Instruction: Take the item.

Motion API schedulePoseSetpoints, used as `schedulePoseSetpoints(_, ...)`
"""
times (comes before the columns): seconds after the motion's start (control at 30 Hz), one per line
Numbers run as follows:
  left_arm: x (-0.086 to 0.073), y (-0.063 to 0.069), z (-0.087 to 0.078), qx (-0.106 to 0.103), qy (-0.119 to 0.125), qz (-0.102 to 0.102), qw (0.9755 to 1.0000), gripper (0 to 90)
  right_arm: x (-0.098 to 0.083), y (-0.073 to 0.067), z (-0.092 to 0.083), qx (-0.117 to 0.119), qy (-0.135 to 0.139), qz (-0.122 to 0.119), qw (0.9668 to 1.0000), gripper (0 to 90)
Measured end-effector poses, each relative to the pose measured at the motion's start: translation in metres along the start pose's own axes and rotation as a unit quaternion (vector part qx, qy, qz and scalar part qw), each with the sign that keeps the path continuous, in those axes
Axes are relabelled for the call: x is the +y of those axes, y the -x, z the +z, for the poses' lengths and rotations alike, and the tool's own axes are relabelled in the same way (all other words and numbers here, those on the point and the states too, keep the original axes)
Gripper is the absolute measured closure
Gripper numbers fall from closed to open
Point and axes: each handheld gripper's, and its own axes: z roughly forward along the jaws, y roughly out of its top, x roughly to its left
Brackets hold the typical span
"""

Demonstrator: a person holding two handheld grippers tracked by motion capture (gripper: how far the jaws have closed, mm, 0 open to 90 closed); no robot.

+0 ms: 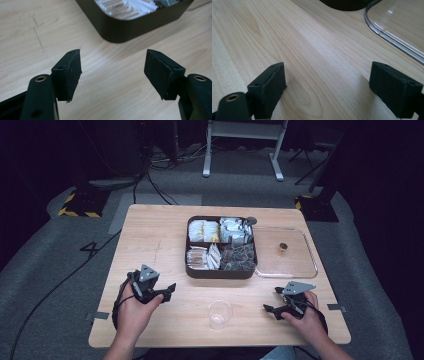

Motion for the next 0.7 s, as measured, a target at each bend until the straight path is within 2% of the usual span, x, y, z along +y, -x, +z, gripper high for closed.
schedulePoseSetpoints(0.1, 0.009, 0.003, 0.002, 0.0, 0.002, 0.003, 1.0, 30.2, 0.0, 0.0, 0.0, 0.0, 0.0, -0.001, 1.0, 13.9)
schedulePoseSetpoints(0.23, 0.032, 0.008, 0.011, -0.002, 0.008, 0.014, 0.9999, 30.6, 0.0, 0.0, 0.0, 0.0, 0.0, -0.001, 1.0, 13.8)
schedulePoseSetpoints(0.27, 0.032, 0.008, 0.011, -0.002, 0.008, 0.014, 0.9999, 30.7, 0.0, 0.0, 0.0, 0.0, 0.0, -0.001, 1.0, 13.8)
schedulePoseSetpoints(0.33, 0.046, 0.011, 0.019, -0.004, 0.01, 0.022, 0.9997, 30.1, 0.0, 0.0, 0.0, 0.0, 0.0, -0.001, 1.0, 13.8)
schedulePoseSetpoints(0.43, 0.055, 0.012, 0.025, -0.002, 0.006, 0.028, 0.9996, 29.3, 0.0, 0.0, 0.0, 0.0, 0.0, 0.0, 1.0, 13.8)
schedulePoseSetpoints(0.47, 0.064, 0.013, 0.031, -0.002, 0.005, 0.033, 0.9994, 29.4, 0.0, 0.0, 0.0, 0.0, 0.0, -0.001, 1.0, 13.8)
schedulePoseSetpoints(0.5, 0.064, 0.013, 0.031, -0.002, 0.005, 0.033, 0.9994, 29.3, 0.0, 0.0, 0.0, 0.0, 0.0, -0.001, 1.0, 13.8)
schedulePoseSetpoints(0.6, 0.084, 0.015, 0.045, -0.004, 0.005, 0.044, 0.999, 29.6, 0.0, 0.0, 0.0, 0.0, 0.0, 0.0, 1.0, 13.8)
schedulePoseSetpoints(0.63, 0.084, 0.015, 0.045, -0.004, 0.005, 0.044, 0.999, 29.7, 0.0, 0.0, 0.0, 0.0, 0.0, 0.0, 1.0, 13.8)
schedulePoseSetpoints(0.7, 0.097, 0.017, 0.053, -0.009, 0.01, 0.045, 0.9989, 30.0, 0.0, 0.0, 0.0, 0.0, 0.0, 0.0, 1.0, 13.8)
